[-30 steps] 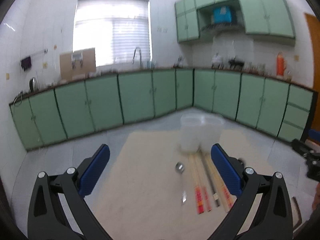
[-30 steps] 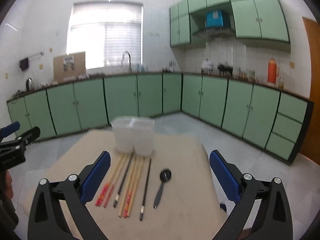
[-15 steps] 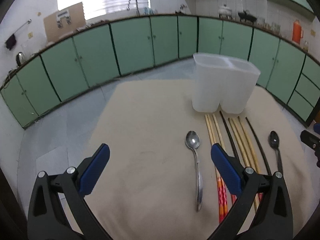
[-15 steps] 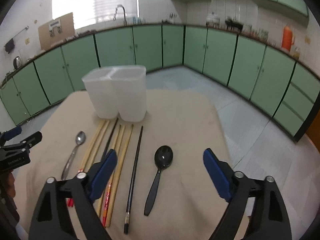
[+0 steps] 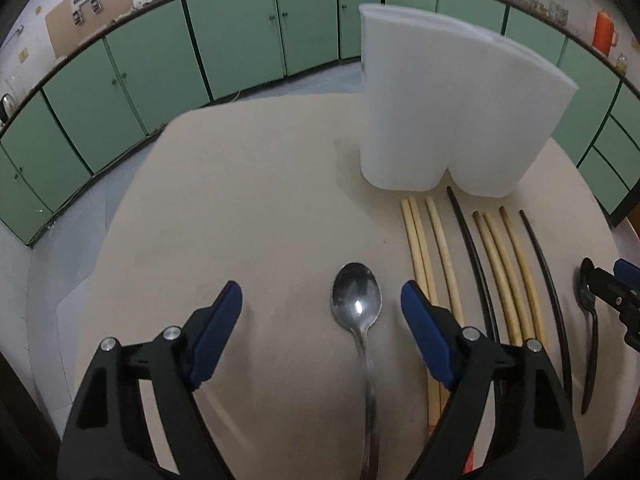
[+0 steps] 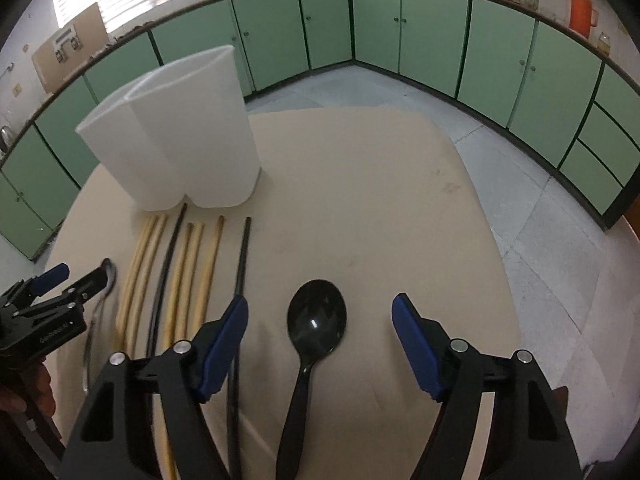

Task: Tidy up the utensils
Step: 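Grasp the silver spoon with the left tool while the right tool grasps the black spoon, then lift both spoons and drop them into the white holder, opening both tools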

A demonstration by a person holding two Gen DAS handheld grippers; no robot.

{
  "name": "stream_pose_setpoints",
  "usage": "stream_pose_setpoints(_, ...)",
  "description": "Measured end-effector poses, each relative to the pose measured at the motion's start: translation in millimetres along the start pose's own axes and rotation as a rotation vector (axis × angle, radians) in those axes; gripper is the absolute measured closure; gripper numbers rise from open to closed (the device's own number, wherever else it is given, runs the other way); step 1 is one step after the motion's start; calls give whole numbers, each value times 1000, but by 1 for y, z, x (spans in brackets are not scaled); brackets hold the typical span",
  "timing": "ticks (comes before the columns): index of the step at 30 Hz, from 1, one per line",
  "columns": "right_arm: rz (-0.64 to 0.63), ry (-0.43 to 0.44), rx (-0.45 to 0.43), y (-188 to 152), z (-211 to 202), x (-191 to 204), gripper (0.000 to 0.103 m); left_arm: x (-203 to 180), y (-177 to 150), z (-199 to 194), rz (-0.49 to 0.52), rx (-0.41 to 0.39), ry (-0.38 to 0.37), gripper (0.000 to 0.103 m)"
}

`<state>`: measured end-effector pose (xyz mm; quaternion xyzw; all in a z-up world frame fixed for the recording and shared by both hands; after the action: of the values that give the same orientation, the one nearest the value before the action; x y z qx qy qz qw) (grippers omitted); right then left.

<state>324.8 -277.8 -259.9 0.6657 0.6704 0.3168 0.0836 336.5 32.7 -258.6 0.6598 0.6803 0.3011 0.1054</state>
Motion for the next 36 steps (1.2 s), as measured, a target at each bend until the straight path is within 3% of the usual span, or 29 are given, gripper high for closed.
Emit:
stream_pose_setpoints(5, 29, 4, 39, -4, 14, -4, 40, -4, -2, 11, -12, 41, -24, 32)
stream_pose_setpoints(10, 51, 2, 50, -6, 18, -7, 40, -3, 1, 8, -29, 43, -49, 39)
stream_pose_setpoints(13, 49, -7, 56, -4, 19, -6, 40, -5, -1, 0, -27, 35, -60, 59)
stream_pose_setpoints(15, 42, -21, 55, -3, 20, -7, 46, -10, -5, 0, -32, 30, -71, 76)
stream_pose_setpoints(18, 22, -37, 45, -1, 20, -10, 63, -10, -8, -7, -50, 24, -111, 76)
stream_pose_setpoints(22, 16, -9, 30, -1, 16, -12, 68, -10, -19, -13, -71, -2, -133, 76)
stream_pose_setpoints(28, -28, 69, -85, 1, -4, 1, 69, -1, -21, -47, -102, -151, -179, 76)
stream_pose_setpoints(36, -193, 110, -342, 33, -50, 38, 69, 11, -6, -98, -169, -378, -194, 76)
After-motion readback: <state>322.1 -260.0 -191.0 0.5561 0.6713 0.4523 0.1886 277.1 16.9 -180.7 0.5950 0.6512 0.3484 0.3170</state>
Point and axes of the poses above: each gripper's, at about its wrist camera, not at the fingertips, and z roughly the way its jaws point, x to its left, y to its top, the point moved 9 cm from there along z, roughly the way its jaws point, and after that the axes turned 14 degrees about y, right-handed, at the moved point
